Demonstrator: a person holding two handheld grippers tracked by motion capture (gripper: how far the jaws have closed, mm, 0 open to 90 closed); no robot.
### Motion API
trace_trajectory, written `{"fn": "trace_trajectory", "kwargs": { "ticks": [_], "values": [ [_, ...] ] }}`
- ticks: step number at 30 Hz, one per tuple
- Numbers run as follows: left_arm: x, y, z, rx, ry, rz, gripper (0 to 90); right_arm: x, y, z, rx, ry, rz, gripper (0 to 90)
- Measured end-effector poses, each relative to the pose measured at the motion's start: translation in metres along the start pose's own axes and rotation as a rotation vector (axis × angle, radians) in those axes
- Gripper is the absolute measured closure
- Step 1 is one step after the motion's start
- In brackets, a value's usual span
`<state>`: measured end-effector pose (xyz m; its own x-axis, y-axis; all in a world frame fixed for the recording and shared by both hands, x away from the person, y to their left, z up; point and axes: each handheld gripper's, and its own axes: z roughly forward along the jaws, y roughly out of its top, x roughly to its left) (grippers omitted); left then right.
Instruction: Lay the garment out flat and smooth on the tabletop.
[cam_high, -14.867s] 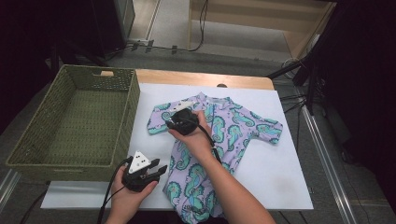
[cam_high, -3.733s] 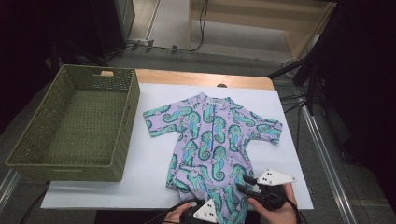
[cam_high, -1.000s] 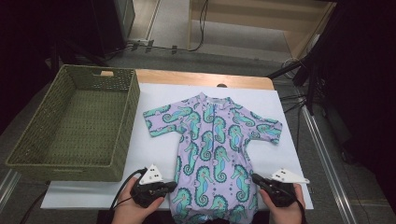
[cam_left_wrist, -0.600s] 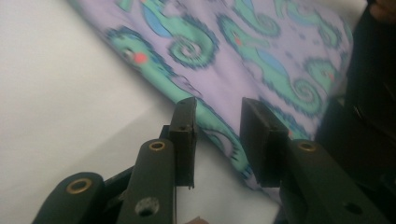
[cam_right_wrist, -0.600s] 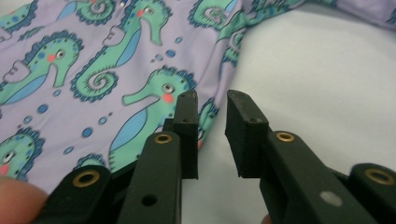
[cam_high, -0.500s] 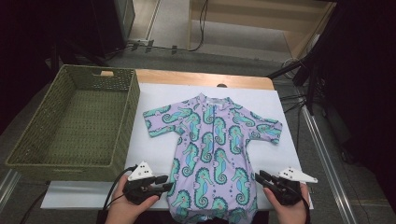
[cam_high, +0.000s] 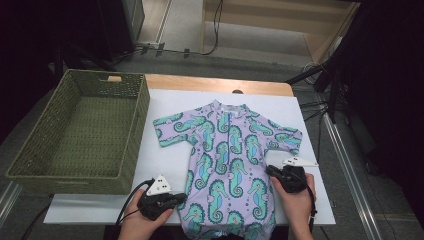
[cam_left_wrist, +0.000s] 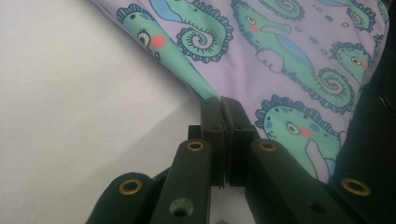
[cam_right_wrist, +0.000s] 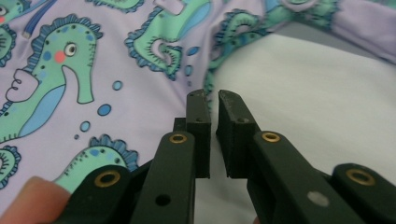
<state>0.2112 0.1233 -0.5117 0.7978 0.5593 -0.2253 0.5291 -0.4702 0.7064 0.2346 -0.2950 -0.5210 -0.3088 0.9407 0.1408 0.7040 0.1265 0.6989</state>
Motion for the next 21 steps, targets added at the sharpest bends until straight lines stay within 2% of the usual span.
{"fn": "trace_trajectory", "kwargs": {
  "ticks": [1,3,6,8,9,11,13,15,18,19,21],
  "values": [
    [0.000,0.000,0.000,-0.004,-0.004,-0.004,87.9,-0.004,-0.003,-0.005,-0.038,0.031,0.018,76.2],
    [0.001,0.000,0.000,-0.010,0.003,-0.002,86.5,-0.009,-0.005,-0.011,-0.083,0.068,0.009,68.8],
    [0.000,-0.001,-0.002,-0.034,0.029,0.009,77.4,-0.012,-0.009,-0.022,-0.142,0.062,-0.019,56.9],
    [0.000,-0.001,-0.005,-0.066,0.022,0.013,69.7,-0.015,-0.012,-0.026,-0.168,0.058,-0.040,48.5],
    [-0.001,0.000,-0.008,-0.087,0.032,0.020,65.9,-0.016,-0.014,-0.028,-0.175,0.066,-0.043,44.4],
    [-0.001,0.002,-0.010,-0.112,0.033,0.017,56.6,-0.019,-0.016,-0.030,-0.188,0.098,-0.048,34.5],
    [-0.002,0.005,-0.011,-0.129,0.036,0.025,47.0,-0.020,-0.018,-0.034,-0.202,0.097,-0.050,27.1],
    [-0.003,0.008,-0.012,-0.150,0.050,0.034,36.5,-0.021,-0.019,-0.039,-0.219,0.083,-0.066,13.1],
    [-0.001,0.013,-0.014,-0.170,0.054,0.024,19.5,-0.023,-0.021,-0.044,-0.240,0.089,-0.062,5.6],
    [0.000,0.014,-0.015,-0.171,0.046,0.029,12.7,-0.025,-0.021,-0.047,-0.248,0.097,-0.056,0.0],
    [0.001,0.016,-0.017,-0.180,0.033,0.036,4.7,-0.027,-0.023,-0.051,-0.264,0.110,-0.056,0.0]
  ]
}}
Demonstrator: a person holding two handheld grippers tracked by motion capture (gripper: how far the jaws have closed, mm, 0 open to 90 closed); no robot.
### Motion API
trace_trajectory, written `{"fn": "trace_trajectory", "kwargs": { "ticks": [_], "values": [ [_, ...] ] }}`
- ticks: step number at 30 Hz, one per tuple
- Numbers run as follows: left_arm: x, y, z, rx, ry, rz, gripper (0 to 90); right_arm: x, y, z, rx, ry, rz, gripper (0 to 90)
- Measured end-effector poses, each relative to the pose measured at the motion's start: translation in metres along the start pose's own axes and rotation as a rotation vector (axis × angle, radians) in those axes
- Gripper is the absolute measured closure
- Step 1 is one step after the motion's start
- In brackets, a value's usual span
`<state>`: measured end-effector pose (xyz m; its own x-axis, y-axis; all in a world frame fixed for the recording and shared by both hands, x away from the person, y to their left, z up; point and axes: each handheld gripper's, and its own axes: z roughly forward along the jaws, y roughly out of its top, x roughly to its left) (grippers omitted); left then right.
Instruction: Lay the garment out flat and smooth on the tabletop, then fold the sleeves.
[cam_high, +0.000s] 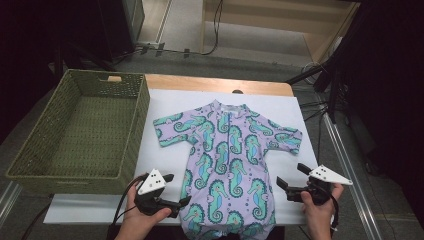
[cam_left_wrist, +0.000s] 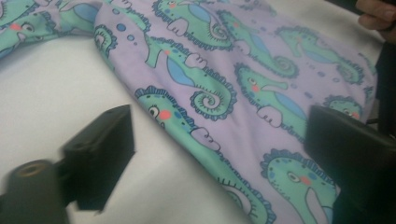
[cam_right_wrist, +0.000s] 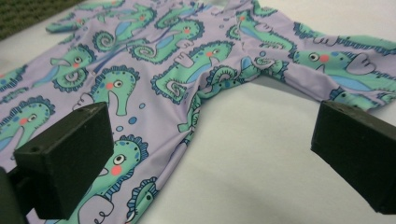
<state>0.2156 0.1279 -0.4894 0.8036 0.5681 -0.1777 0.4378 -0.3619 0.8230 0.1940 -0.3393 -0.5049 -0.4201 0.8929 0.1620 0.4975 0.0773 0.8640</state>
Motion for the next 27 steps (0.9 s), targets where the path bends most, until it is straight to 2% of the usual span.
{"fn": "trace_trajectory", "kwargs": {
  "ticks": [1,6,12,15,27],
  "values": [
    [0.001,0.001,-0.001,-0.004,-0.006,0.001,0.0,-0.001,0.000,-0.003,-0.008,0.002,0.001,0.0],
    [0.005,0.012,-0.003,-0.023,0.035,0.006,0.0,-0.005,-0.002,-0.011,-0.024,-0.018,0.004,0.0],
    [0.011,0.028,0.000,-0.040,0.046,0.023,0.0,-0.011,-0.003,-0.016,-0.030,-0.031,0.013,0.0],
    [0.015,0.037,0.002,-0.056,0.044,0.014,0.0,-0.012,-0.004,-0.015,-0.028,-0.027,0.020,0.0],
    [0.029,0.065,0.028,-0.046,0.062,0.009,0.0,-0.014,-0.002,-0.012,-0.036,-0.009,0.003,0.0]
  ]
}}
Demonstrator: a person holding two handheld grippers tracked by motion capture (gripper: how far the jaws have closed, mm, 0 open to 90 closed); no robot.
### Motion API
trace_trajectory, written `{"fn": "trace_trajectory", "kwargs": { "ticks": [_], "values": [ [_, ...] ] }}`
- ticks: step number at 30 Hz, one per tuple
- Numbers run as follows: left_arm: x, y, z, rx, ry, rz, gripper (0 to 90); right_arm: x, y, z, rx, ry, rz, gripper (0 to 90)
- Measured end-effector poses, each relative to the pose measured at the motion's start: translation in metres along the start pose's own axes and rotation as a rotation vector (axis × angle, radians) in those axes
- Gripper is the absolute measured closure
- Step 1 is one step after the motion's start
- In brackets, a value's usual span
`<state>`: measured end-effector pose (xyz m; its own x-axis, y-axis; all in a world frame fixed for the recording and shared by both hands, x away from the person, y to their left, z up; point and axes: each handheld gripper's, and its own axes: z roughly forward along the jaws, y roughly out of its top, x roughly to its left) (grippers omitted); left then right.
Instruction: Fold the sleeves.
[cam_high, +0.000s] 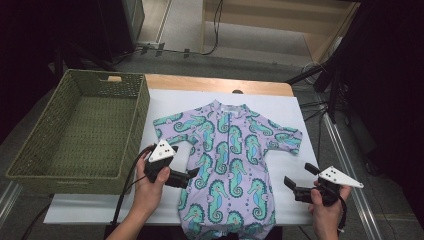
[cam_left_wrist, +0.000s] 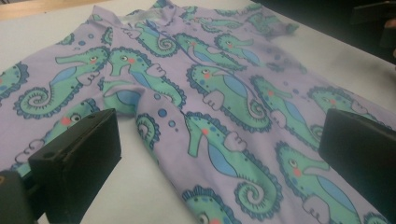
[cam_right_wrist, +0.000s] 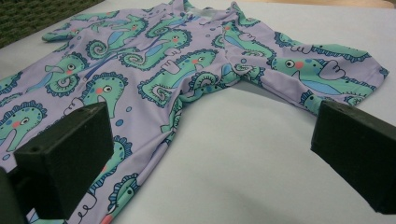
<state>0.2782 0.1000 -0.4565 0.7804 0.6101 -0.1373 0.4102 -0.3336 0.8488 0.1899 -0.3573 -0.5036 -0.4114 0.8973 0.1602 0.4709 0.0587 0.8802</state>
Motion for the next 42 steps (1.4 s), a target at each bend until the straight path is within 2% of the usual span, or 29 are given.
{"fn": "trace_trajectory", "kwargs": {
  "ticks": [2,6,12,18,23,33,42],
  "values": [
    [0.004,0.005,0.003,-0.002,0.010,0.008,0.0,0.000,0.000,0.000,-0.002,-0.004,0.003,0.0],
    [0.011,0.010,0.004,-0.013,0.019,-0.003,0.0,0.001,0.001,0.000,-0.002,-0.003,-0.001,0.0],
    [0.026,0.015,0.008,-0.024,0.043,-0.040,0.0,0.002,0.001,0.000,-0.003,0.004,-0.006,0.0],
    [0.039,0.018,0.019,-0.006,0.063,-0.053,0.0,0.003,0.001,-0.002,-0.010,0.011,-0.011,0.0],
    [0.049,0.019,0.029,-0.001,0.088,-0.079,0.0,0.003,0.001,-0.002,-0.014,0.018,-0.013,0.0],
    [0.064,0.026,0.048,0.036,0.099,-0.109,0.0,0.005,0.001,0.000,-0.006,0.027,-0.020,0.0],
    [0.087,0.028,0.060,0.079,0.183,-0.200,7.2,0.005,0.000,0.002,0.003,0.026,-0.031,0.0]
  ]
}}
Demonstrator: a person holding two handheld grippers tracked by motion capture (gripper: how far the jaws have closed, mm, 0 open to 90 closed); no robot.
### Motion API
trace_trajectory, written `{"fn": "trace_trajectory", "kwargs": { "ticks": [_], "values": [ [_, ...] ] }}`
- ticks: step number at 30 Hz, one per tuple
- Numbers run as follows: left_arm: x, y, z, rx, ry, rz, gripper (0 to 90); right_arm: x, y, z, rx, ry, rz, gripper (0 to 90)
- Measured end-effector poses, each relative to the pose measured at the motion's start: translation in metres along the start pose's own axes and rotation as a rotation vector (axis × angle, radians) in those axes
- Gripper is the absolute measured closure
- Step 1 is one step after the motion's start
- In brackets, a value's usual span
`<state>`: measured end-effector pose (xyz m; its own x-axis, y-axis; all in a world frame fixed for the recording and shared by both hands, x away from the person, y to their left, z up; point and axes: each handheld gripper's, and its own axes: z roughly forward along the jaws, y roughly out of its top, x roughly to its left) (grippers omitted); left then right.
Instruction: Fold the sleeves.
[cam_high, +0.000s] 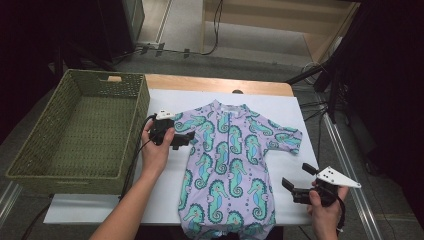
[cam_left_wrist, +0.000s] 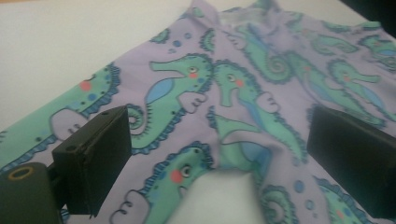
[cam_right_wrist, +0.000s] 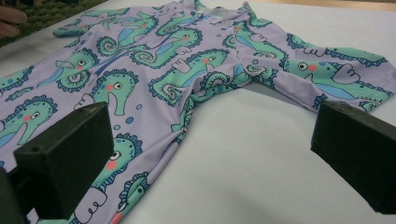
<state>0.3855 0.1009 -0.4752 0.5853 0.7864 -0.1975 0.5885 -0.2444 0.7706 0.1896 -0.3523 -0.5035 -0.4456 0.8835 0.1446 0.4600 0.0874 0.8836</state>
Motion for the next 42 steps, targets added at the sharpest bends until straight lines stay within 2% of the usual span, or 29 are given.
{"fn": "trace_trajectory", "kwargs": {
  "ticks": [2,5,7,12,15,18,24,29,31,34,39,42],
  "values": [
    [0.004,0.001,0.002,0.006,0.028,-0.018,13.2,0.000,0.000,0.000,0.003,-0.001,0.006,0.0],
    [0.008,0.003,0.007,0.021,0.079,-0.036,16.1,0.000,0.000,0.001,0.005,0.001,0.004,0.0],
    [0.009,0.004,0.010,0.033,0.142,-0.036,22.9,0.000,0.000,0.001,0.007,0.001,0.003,0.0],
    [0.018,0.002,0.017,0.069,0.190,-0.057,33.3,0.000,-0.001,0.002,0.011,0.001,0.003,0.0],
    [0.022,-0.001,0.022,0.080,0.212,-0.056,34.8,0.000,-0.001,0.002,0.013,0.000,0.002,0.0],
    [0.024,-0.004,0.027,0.076,0.252,-0.036,35.4,0.000,-0.002,0.003,0.016,-0.004,0.003,0.0],
    [0.026,-0.008,0.033,0.071,0.289,-0.028,37.5,0.001,-0.002,0.004,0.022,0.000,-0.002,0.0],
    [0.021,-0.009,0.036,0.082,0.330,0.020,38.0,0.000,-0.002,0.005,0.025,0.000,-0.002,0.0],
    [0.019,-0.009,0.037,0.080,0.311,0.035,45.4,0.000,-0.003,0.005,0.029,-0.002,-0.002,0.0],
    [0.014,-0.009,0.037,0.083,0.270,0.070,65.4,0.002,-0.002,0.006,0.031,0.003,-0.006,0.0],
    [0.015,-0.009,0.037,0.080,0.234,0.049,86.7,0.004,-0.002,0.008,0.037,0.008,-0.010,0.0],
    [0.017,-0.007,0.035,0.089,0.207,0.013,88.0,0.005,-0.002,0.009,0.041,0.009,-0.013,0.0]
  ]
}}
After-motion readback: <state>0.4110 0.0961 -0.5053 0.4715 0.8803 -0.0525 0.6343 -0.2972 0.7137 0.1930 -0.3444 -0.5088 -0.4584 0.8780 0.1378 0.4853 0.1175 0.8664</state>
